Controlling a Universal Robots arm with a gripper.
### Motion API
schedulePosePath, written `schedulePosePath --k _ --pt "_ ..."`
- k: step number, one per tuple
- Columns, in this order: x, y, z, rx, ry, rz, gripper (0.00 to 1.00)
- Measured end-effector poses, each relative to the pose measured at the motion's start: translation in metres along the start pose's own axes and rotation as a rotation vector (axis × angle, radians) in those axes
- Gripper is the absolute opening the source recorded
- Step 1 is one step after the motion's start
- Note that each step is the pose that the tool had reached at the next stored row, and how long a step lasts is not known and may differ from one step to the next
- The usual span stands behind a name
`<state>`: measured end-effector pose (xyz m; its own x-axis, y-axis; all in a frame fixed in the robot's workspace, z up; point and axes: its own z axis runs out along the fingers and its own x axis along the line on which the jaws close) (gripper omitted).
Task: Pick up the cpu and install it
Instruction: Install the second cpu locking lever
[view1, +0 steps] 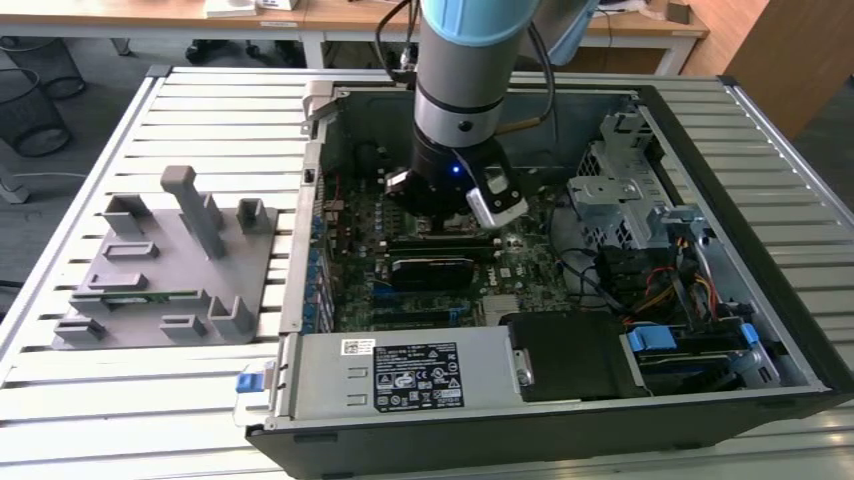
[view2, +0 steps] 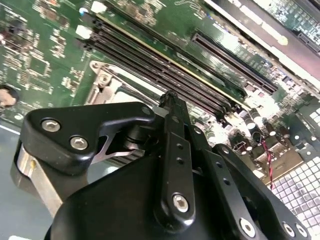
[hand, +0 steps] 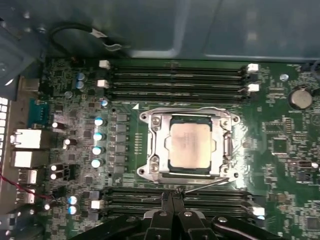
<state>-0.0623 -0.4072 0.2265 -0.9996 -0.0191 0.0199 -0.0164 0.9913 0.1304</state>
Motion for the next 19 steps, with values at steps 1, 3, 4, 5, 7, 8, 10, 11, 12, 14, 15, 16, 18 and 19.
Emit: schedulePosePath --k 1,3,4,5,7,8,10,11,12,14,15,16,18,19 --pt "0.0013 -0.0001 0.001 -0.0006 0.0 0.0 0.11" --pt "0.0029 -0.0006 0.0035 -0.0016 0.0001 -0.001 0.11" --pt "0.0033 -0.0008 0.0051 -0.0027 0.0001 -0.001 0.11" --pt "0.0036 -0.001 0.0065 -0.0036 0.0002 -0.002 0.11" --pt "0.0037 -0.0013 0.0083 -0.0085 0.0003 -0.002 0.11" --pt "0.0037 -0.0014 0.0089 -0.0122 0.0001 -0.002 0.11" --pt "0.0036 -0.0015 0.0106 -0.0171 -0.0002 -0.002 0.11" --pt "0.0037 -0.0019 0.0114 -0.0183 -0.0001 -0.002 0.11" --pt "0.0039 -0.0021 0.0122 -0.0196 0.0 -0.002 0.11" --pt "0.0048 -0.0028 0.0134 -0.0244 0.0 -0.002 0.11" --pt "0.0054 -0.0031 0.014 -0.0279 -0.0001 -0.002 0.11" --pt "0.006 -0.0034 0.0146 -0.0309 -0.0002 -0.002 0.11" --pt "0.0075 -0.0043 0.0157 -0.0337 -0.0003 -0.003 0.11" --pt "0.0083 -0.0048 0.0163 -0.0346 -0.0004 -0.003 0.11"
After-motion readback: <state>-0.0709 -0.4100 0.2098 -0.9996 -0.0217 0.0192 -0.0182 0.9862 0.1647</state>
